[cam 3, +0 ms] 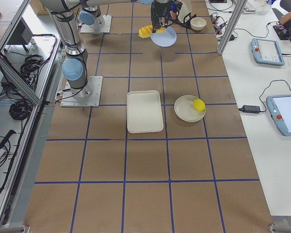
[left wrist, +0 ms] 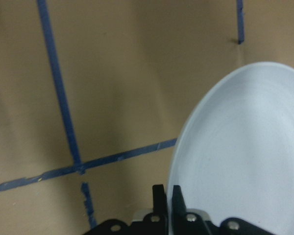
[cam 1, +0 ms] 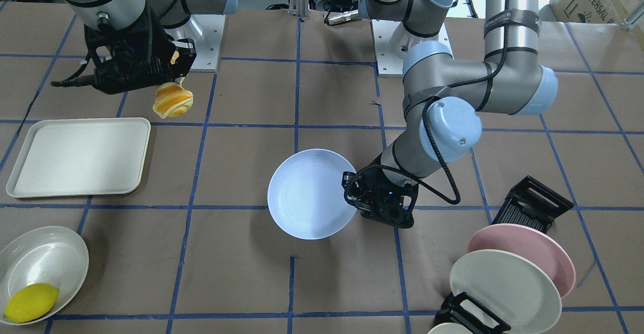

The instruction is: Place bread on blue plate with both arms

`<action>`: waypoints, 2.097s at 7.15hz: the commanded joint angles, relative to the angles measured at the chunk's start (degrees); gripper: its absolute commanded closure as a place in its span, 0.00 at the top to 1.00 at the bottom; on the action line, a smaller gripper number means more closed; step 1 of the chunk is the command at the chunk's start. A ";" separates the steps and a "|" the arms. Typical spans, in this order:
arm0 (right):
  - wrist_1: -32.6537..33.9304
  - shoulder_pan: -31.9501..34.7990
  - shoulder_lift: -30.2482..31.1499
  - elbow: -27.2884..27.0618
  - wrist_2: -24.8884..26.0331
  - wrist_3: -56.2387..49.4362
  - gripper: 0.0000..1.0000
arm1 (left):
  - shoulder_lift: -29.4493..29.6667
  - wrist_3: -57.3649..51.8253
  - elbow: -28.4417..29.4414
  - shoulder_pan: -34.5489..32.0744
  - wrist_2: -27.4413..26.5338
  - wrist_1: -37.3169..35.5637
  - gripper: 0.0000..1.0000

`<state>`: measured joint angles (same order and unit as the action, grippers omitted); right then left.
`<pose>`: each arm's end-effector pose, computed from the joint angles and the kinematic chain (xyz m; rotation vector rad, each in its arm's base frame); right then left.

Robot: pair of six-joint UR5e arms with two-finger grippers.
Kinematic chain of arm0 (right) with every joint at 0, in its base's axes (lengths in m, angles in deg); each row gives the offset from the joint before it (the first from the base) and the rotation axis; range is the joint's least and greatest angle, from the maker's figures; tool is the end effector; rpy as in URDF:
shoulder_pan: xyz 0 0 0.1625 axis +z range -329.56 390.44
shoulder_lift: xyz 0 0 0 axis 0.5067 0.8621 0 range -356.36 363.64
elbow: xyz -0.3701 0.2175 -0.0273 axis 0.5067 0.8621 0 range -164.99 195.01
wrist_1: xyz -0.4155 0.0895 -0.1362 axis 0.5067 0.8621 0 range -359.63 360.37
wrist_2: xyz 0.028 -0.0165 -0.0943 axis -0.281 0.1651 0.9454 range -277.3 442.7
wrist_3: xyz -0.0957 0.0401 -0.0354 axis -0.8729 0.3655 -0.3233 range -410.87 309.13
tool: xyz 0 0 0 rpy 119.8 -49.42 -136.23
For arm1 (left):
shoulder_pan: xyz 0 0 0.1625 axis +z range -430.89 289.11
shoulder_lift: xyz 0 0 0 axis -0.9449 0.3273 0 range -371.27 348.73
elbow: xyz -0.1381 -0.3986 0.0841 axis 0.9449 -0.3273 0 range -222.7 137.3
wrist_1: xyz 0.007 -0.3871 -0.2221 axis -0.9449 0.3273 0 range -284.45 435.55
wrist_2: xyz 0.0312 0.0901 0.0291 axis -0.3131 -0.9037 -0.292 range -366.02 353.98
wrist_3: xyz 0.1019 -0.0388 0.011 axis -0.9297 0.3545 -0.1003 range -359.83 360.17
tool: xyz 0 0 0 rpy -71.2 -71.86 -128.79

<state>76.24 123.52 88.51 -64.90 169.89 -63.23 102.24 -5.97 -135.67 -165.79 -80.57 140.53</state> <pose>0.1678 -0.5355 0.5038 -0.4063 3.0437 0.2394 -0.2173 -0.6337 0.2588 -0.2711 -2.8587 -0.0322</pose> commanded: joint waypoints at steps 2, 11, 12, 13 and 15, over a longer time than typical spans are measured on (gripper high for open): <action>6.44 0.00 -4.77 -0.07 -0.35 0.14 0.11 | 5.22 1.04 -0.98 -2.31 0.99 -6.53 0.20; 39.78 14.32 -31.07 0.81 -2.73 10.95 0.12 | -14.78 2.01 2.61 7.44 -15.51 18.03 1.00; 39.79 14.76 -31.34 0.73 -2.73 10.96 0.11 | -16.29 2.27 6.19 7.44 -16.76 24.52 1.00; 39.61 14.94 -31.78 0.46 -2.64 11.04 0.11 | -16.74 3.75 10.57 7.27 -16.85 31.11 1.00; 39.52 15.64 -31.87 0.20 -2.64 11.05 0.12 | -20.76 4.82 11.16 6.74 -16.68 34.08 1.00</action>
<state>115.80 138.61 56.78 -64.59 167.23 -52.21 84.17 -1.57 -124.71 -158.83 -97.28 172.70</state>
